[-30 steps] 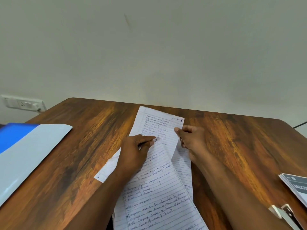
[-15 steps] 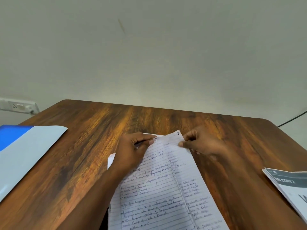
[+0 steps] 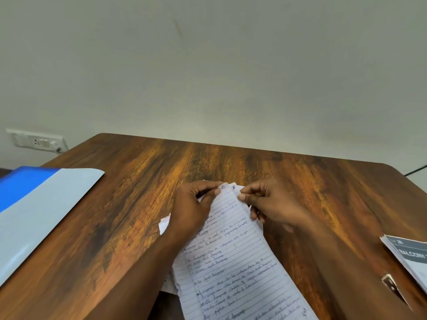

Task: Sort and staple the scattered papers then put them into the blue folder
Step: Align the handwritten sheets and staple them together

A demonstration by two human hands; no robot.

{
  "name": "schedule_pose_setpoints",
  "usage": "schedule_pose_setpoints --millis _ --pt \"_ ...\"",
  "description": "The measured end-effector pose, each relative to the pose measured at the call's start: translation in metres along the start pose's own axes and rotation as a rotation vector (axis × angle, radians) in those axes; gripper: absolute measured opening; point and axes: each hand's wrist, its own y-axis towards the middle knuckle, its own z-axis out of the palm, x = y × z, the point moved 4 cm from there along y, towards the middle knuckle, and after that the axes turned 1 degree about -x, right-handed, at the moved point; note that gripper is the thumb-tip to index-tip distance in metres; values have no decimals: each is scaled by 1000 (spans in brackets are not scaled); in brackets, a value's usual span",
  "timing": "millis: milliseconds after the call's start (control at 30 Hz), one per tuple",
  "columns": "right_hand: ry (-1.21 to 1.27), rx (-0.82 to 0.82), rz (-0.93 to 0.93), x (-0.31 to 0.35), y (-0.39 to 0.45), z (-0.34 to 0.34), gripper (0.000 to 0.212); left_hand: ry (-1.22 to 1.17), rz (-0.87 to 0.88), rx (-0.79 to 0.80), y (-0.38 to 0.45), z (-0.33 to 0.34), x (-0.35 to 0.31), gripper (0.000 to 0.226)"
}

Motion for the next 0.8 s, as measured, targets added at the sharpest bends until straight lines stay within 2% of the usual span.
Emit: schedule_pose_setpoints --millis 67,167,267,367,600,800 --pt "-33 6 -9 2 0 2 8 31 5 -16 0 -1 0 19" --pt "-23 -73 -28 5 1 1 7 74 25 -31 0 -2 -1 18" --pt "28 -139 -40 7 0 1 15 85 30 -35 0 0 0 15" --pt "28 -135 -61 9 -2 4 20 90 27 -49 0 0 2 13" --pt "16 -171 -65 10 -2 9 10 18 -7 -49 0 1 6 12" --pt "33 -139 -62 12 -2 11 8 7 -35 -124 1 3 12 13"
